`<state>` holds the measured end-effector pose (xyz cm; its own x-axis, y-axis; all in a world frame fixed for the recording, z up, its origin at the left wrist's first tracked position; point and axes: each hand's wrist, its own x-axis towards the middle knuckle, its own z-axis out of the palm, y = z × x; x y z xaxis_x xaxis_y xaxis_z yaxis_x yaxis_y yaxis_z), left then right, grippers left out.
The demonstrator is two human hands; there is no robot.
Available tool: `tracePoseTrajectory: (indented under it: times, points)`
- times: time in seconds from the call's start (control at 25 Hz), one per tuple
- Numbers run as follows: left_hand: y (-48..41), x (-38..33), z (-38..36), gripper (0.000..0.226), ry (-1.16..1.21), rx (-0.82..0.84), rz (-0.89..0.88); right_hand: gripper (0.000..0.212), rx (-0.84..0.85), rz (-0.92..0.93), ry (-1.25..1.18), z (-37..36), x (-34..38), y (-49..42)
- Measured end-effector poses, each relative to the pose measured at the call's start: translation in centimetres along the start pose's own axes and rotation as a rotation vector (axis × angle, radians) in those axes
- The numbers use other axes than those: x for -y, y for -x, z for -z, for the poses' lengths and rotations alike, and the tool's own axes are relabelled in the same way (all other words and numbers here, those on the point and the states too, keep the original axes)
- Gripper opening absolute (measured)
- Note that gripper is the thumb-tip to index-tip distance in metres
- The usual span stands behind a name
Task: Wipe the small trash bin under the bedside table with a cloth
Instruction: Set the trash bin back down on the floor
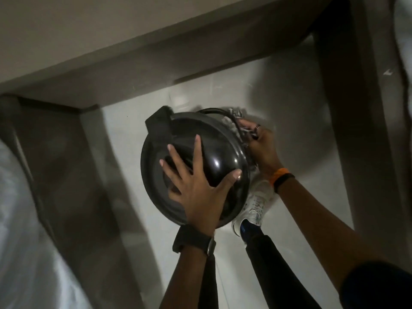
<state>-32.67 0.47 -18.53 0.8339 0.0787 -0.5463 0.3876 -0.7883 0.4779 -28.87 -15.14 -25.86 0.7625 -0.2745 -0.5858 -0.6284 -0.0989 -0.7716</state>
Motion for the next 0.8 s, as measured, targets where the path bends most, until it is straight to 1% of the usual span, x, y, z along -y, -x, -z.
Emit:
tracePoseTrajectory:
  times: [0.08, 0.12, 0.24, 0.28, 0.32, 0.4, 0.48, 0.52, 0.56, 0.68, 0.72, 0.76, 0.8]
  points:
    - [-0.8, 0.5, 0.4, 0.103, -0.171, 0.035, -0.109, 0.035, -0.026, -0.010, 0.029, 1.8, 1.1, -1.3]
    - [-1.4, 0.5, 0.5, 0.101, -0.245, 0.047, -0.155, 0.036, -0.041, 0.024, 0.089, 2.6, 1.5, -1.7]
    - [-3.0, 0.0, 0.1, 0.104, -0.441, 0.044, -0.260, 0.037, -0.092, 0.164, 0.534, 4.9, 2.7, -1.8]
    - [-3.4, 0.1, 0.1, 0.106, -0.498, 0.052, -0.286, 0.038, -0.116, 0.203, 0.644, 5.8, 3.3, -1.7]
    - [-3.7, 0.2, 0.3, 0.109, -0.547, 0.076, -0.305, 0.041, -0.138, 0.211, 0.692, 6.7, 4.1, -1.6]
    - [-4.3, 0.4, 0.9, 0.115, -0.590, 0.154, -0.311, 0.050, -0.182, 0.232, 0.709, 7.9, 6.7, -1.5]
    - [-5.1, 0.0, 2.0, 0.115, -0.583, 0.184, -0.350, 0.050, -0.205, 0.358, 0.706, 7.8, 9.5, -1.0]
    - [-5.8, -0.7, 2.7, 0.112, -0.569, 0.155, -0.384, 0.046, -0.211, 0.424, 0.688, 7.4, 10.9, -0.6]
    - [-6.6, -1.8, 3.7, 0.106, -0.543, 0.089, -0.428, 0.041, -0.226, 0.503, 0.654, 6.7, 12.6, -0.5]
    - [-11.6, -6.6, 7.4, 0.087, -0.477, -0.233, -0.591, 0.039, -0.334, 0.682, 0.634, 5.2, 18.2, -2.8]
    - [-13.6, -8.4, 8.8, 0.083, -0.483, -0.304, -0.628, 0.039, -0.363, 0.695, 0.673, 4.8, 19.6, -4.3]
    - [-15.5, -10.2, 9.9, 0.082, -0.514, -0.329, -0.653, 0.039, -0.378, 0.685, 0.744, 4.4, 20.8, -6.1]
    - [-17.5, -11.6, 10.7, 0.081, -0.547, -0.305, -0.648, 0.042, -0.330, 0.623, 0.824, 4.2, 21.8, -8.1]
